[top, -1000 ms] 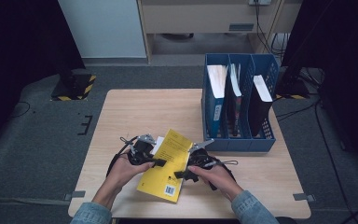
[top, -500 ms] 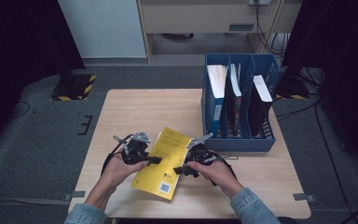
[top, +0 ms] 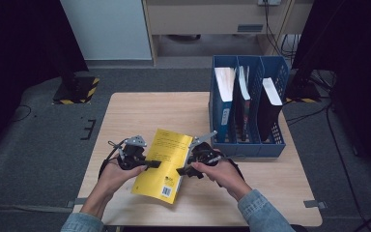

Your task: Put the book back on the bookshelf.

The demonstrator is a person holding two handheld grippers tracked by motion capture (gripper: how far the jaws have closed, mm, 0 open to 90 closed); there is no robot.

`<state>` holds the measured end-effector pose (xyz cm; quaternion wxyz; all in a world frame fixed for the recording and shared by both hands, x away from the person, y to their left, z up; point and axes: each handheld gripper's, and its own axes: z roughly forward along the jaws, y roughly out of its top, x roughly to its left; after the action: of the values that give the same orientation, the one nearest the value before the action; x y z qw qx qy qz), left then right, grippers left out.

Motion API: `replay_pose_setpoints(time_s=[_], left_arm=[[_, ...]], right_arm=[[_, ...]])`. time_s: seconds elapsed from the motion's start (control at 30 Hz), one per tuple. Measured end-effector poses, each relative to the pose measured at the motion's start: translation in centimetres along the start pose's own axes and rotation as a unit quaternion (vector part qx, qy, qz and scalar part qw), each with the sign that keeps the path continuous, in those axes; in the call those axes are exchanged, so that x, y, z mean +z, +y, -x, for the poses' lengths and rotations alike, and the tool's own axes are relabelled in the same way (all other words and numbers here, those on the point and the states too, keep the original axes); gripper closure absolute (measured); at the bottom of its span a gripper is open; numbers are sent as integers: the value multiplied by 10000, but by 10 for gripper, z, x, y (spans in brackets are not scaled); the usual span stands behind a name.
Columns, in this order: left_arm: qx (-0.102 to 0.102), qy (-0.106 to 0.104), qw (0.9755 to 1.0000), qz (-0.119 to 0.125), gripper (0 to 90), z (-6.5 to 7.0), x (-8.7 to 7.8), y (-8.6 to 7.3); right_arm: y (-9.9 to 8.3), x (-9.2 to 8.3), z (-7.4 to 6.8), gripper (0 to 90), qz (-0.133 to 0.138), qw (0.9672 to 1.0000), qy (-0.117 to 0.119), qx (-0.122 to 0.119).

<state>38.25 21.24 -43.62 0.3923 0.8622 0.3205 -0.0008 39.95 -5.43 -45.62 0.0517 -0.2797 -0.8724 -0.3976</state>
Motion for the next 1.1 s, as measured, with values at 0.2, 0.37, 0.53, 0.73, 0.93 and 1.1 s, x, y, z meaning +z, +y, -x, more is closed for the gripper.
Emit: replay_pose_setpoints(time_s=[0.2,0.37,0.53,0.73,0.93,1.1], left_arm=[[-34,-29,9999,140,855,-2,-5,-1],[27,42,9994,344,855,-1,-11,2],[43,96,9989,449,856,0,-13,6],[156,52,9986,512,855,4,-16,9],[174,69,9982,562,855,4,-15,9],[162,86,9983,558,854,2,-16,8]], right_arm=[[12,-6,-3,373,13,10000,17,-56],[24,-14,-5,375,85,9998,-54,-185],[34,-23,-8,423,28,9991,-252,-329],[43,-28,-5,423,143,9989,-322,-315],[51,-30,-5,426,135,9982,-443,-377],[54,-27,-6,484,55,9964,-716,-455]])
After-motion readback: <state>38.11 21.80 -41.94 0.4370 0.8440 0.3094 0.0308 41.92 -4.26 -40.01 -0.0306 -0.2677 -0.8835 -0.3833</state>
